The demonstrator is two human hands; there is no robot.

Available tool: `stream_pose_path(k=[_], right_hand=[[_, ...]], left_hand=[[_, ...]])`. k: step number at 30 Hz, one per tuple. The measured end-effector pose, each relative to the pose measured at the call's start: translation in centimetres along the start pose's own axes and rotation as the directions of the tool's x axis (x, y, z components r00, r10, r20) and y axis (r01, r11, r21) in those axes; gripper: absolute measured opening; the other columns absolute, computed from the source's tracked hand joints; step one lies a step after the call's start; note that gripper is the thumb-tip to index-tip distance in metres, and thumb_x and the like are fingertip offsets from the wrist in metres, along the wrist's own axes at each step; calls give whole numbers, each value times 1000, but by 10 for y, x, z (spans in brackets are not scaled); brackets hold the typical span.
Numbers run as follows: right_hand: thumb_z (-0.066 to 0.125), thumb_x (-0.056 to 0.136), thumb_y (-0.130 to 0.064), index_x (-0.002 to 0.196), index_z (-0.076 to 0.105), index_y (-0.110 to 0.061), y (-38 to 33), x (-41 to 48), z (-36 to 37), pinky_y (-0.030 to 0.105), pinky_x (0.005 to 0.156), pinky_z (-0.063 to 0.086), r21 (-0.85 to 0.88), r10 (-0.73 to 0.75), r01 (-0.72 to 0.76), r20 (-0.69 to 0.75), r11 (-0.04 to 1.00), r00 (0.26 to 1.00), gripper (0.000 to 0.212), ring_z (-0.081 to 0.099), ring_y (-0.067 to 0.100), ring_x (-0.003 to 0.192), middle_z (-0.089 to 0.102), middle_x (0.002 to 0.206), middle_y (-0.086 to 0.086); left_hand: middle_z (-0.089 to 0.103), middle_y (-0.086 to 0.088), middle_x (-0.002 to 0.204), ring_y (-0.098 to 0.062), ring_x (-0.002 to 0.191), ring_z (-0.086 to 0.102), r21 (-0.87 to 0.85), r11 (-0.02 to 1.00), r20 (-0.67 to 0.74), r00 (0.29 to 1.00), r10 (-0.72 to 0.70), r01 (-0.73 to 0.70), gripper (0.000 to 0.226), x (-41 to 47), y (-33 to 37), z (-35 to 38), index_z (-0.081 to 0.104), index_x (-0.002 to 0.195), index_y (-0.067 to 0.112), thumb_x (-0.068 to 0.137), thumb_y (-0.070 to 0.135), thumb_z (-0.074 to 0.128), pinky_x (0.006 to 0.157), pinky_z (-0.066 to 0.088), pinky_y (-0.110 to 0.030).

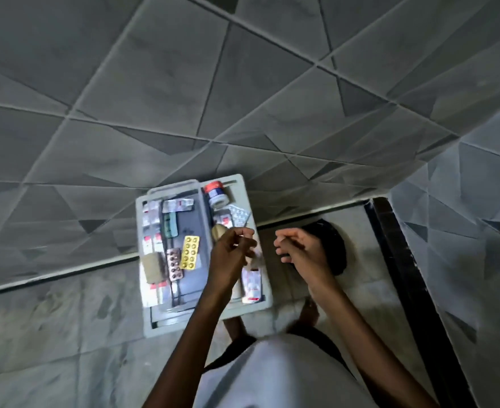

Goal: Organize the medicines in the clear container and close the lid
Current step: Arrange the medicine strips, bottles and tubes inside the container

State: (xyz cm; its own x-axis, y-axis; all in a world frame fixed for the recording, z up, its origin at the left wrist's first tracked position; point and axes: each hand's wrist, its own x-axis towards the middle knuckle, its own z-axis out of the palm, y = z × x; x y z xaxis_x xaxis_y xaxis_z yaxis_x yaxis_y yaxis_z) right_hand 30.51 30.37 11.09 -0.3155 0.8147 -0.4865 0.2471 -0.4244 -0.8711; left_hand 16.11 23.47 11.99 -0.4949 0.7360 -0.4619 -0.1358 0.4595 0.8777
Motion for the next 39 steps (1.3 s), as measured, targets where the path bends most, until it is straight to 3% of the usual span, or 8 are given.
stream_pose_path(k=[7,10,15,20,24,29,32,39], right_hand=[[70,76,-6,90,67,-14,24,18,66,29,73,53,-394,-68,53,-24,918,997,16,66,18,75,67,79,1],[74,69,-19,99,66,-14,28,27,85,35,80,54,-636,-98,62,-21,769,995,31,67,26,88,69,93,5],[75,68,-27,113,57,-17,30,36,112,36,75,52,-872,-124,97,42,481,991,49,64,35,98,64,109,12],[71,74,-32,122,49,-16,38,35,123,39,78,53,-953,-128,98,64,287,990,55,65,34,100,63,112,11],[73,71,-34,116,58,-16,35,35,123,37,76,53,-928,-122,39,-7,372,992,51,68,34,96,69,105,12],[78,66,-43,110,64,-17,25,34,121,36,73,54,-839,-99,-40,-111,542,989,53,68,35,91,71,102,14],[77,68,-48,108,63,-17,18,32,125,34,72,51,-796,-100,-20,-101,605,990,53,67,33,90,71,101,12],[78,68,-49,108,62,-17,-3,23,137,35,76,54,-722,-145,35,-92,691,985,53,68,29,90,72,104,7]], left_hand=[[72,-4,85,-11,65,62,60,997,-175,983,50,-40,12,-2,-28,-89,68,97,15,93,20,57,58,45,-18],[72,-7,94,-20,83,66,79,997,-258,965,46,-26,16,5,-40,-116,68,102,14,91,21,60,67,48,-25],[67,-5,92,-13,76,63,56,997,-295,954,61,-46,16,13,-50,-145,67,103,6,94,16,57,49,44,-6],[69,-4,93,-20,86,65,87,996,-382,922,58,-27,12,19,-70,-170,67,96,11,92,17,58,69,50,-24],[68,-4,98,-18,83,65,243,970,-334,941,55,30,12,31,-101,-196,62,95,17,84,11,62,73,56,-33],[51,-15,124,-27,110,52,603,797,-31,997,75,-41,74,37,-123,-219,50,129,8,63,9,83,92,46,-38],[43,-20,135,-36,121,47,676,728,22,990,137,-116,97,36,-124,-220,36,142,5,59,13,87,98,43,-40],[33,-19,137,-37,114,53,737,664,75,992,105,-126,92,44,-112,-213,37,139,9,61,17,86,88,51,-40]])
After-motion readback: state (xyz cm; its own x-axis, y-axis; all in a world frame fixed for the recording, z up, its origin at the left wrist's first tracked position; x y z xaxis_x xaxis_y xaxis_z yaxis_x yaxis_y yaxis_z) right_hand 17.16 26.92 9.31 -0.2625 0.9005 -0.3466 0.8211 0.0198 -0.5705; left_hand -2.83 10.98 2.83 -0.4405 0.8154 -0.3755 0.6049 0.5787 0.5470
